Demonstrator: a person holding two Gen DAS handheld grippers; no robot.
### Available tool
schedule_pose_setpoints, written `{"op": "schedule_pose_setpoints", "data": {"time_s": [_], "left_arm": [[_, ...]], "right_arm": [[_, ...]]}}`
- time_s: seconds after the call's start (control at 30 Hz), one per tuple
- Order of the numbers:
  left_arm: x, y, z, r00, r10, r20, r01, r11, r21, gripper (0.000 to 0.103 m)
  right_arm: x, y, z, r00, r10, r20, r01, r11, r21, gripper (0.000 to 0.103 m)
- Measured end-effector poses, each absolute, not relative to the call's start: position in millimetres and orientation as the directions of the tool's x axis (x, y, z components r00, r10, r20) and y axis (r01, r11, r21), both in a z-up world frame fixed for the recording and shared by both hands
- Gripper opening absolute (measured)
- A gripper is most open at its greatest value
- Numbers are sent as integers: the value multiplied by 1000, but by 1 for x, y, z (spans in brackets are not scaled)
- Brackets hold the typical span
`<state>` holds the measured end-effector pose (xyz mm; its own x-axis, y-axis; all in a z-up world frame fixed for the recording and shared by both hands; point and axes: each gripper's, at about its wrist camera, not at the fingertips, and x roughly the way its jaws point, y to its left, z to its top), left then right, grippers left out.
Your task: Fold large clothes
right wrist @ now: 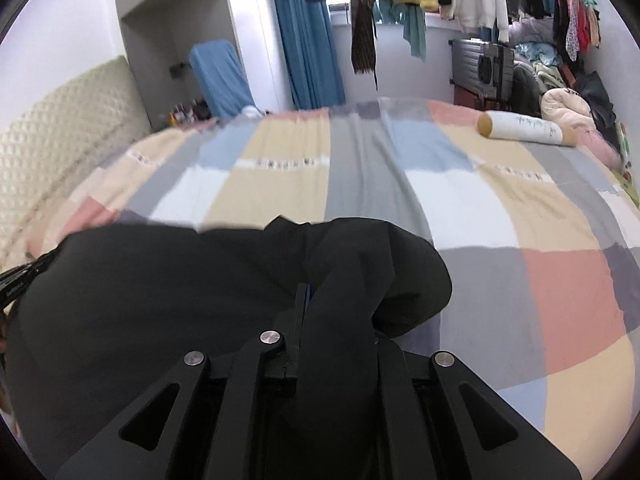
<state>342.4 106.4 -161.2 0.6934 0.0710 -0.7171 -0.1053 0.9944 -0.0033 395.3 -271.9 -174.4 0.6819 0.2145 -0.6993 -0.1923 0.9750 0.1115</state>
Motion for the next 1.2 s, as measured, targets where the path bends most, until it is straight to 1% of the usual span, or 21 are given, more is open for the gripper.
{"op": "schedule_pose_setpoints", "data": {"time_s": [0.17,0.3,0.4,0.5,0.53,0.57,0.6,0.63,0.67,0.73,0.8,0.83,0.87,0.9,0.97,1.03,1.1,1.13,1.2], "left_arm": [[339,100,-173,695,82,-714,-114,993,4,2],[338,100,-175,692,81,-717,-110,994,5,4],[333,104,-174,690,65,-721,-111,994,-16,7],[324,110,-173,687,40,-726,-107,993,-47,10],[320,113,-171,685,31,-728,-107,993,-58,18],[315,117,-169,683,19,-730,-107,992,-73,34],[308,122,-167,684,11,-729,-111,990,-89,56],[303,125,-165,689,8,-725,-117,988,-100,66],[291,133,-160,704,0,-710,-124,985,-122,78],[269,147,-154,720,-27,-693,-117,980,-160,78],[248,160,-150,721,-59,-691,-108,975,-196,78],[241,164,-150,717,-54,-695,-116,974,-196,79],[230,170,-151,712,-38,-701,-133,973,-188,80],[219,175,-155,702,-28,-711,-146,972,-183,81],[207,186,-166,678,-48,-734,-166,962,-216,81],[199,199,-182,646,-107,-756,-196,934,-300,81],[196,205,-195,636,-190,-748,-195,898,-394,81],[196,205,-197,631,-213,-746,-189,890,-415,81],[199,204,-203,623,-260,-737,-183,868,-461,81]], "right_arm": [[399,-273,-191,665,201,-719,-184,978,103,7],[396,-281,-198,654,223,-723,-168,975,149,8],[389,-287,-197,664,256,-702,-167,967,195,10],[378,-298,-191,679,276,-680,-148,959,242,20],[375,-299,-188,684,281,-673,-144,957,253,22],[371,-302,-184,686,293,-666,-147,952,267,23],[367,-304,-180,683,303,-664,-151,949,277,26],[362,-308,-176,687,309,-658,-149,946,289,35],[355,-311,-171,694,314,-648,-146,943,300,52],[336,-321,-162,712,311,-629,-132,940,315,62],[320,-330,-157,719,314,-620,-125,936,329,62],[310,-336,-155,724,315,-614,-118,933,340,65],[300,-342,-156,726,307,-615,-101,933,347,73],[291,-348,-157,722,291,-627,-80,936,342,77],[280,-355,-164,702,269,-660,-57,944,324,78],[273,-361,-174,672,269,-690,-45,945,324,78],[273,-364,-187,631,267,-728,-29,946,322,78],[275,-366,-194,610,275,-743,-25,944,329,78],[279,-373,-207,568,333,-753,-14,918,395,78]]}}
